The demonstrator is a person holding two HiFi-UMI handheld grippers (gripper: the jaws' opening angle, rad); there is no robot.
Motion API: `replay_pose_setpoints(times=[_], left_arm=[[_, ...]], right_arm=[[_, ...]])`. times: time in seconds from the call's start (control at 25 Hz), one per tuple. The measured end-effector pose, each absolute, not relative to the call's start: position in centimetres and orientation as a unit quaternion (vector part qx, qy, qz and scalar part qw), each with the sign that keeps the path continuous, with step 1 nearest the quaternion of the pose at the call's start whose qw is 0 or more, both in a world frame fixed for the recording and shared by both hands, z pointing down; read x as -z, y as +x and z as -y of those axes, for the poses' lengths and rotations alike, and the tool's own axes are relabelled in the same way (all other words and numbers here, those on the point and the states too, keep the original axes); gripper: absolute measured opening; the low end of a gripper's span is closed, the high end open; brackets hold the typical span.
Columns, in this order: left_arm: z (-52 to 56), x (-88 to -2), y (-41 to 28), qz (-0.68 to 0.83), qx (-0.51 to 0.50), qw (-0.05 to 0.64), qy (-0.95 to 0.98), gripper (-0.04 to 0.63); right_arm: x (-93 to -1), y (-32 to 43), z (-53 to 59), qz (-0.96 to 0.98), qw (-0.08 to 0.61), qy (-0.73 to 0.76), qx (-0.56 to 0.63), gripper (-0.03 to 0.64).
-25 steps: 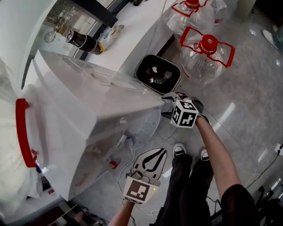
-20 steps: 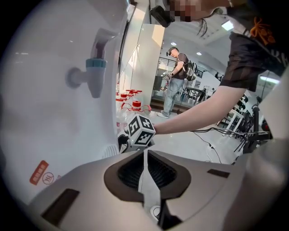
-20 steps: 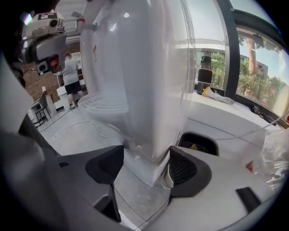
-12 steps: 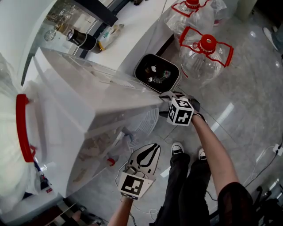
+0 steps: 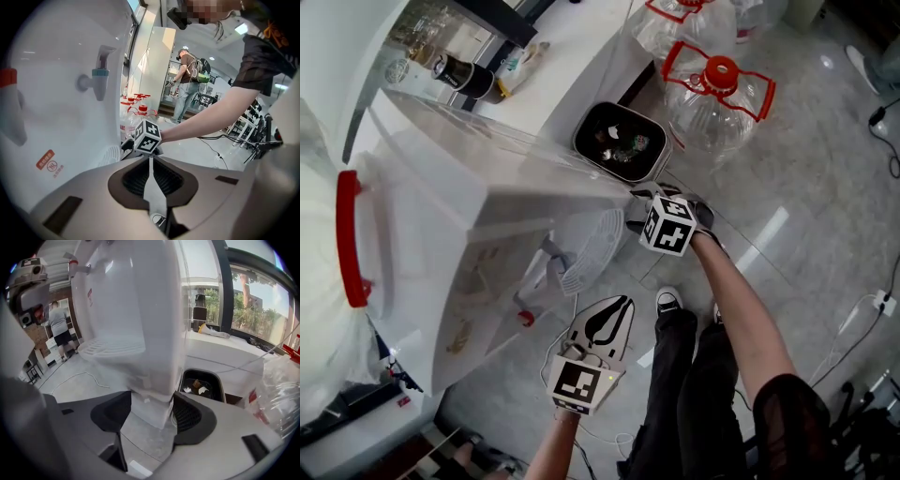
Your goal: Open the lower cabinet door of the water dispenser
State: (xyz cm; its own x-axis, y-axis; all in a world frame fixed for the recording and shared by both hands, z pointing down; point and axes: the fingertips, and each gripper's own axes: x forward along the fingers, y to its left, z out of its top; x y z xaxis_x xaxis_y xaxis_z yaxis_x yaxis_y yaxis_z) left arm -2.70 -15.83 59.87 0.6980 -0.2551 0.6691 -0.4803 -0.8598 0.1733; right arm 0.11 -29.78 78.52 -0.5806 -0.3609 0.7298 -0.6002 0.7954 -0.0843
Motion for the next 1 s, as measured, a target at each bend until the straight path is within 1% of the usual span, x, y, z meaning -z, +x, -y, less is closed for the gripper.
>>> replay_pose_setpoints(times=[0.16,0.4,0.76,1.0], left_arm=[[15.3,-59.2,-3.1,0.213,-0.329,0.171,0.904,0.026],[12.9,-59.3,-3.9,0.238,-0.329,0.177,0.896,0.026],[7.2,-57.1,-5.4,0.313,-0.302,0.189,0.881,0.026],[1.3,-56.8,-8.1,0.368,-0.289,0.222,0.856,0.026]], right_arm=[[-78.4,1.8,26.8,0.869,0.380,0.271,-0.167,0.241],[-78.2,3.3,19.2,0.870,0.388,0.241,-0.183,0.239],[-77.9,1.9,8.9,0.866,0.370,0.226,-0.249,0.242],[-77.4,-1.3,3.0,0.859,0.350,0.217,-0.305,0.232]])
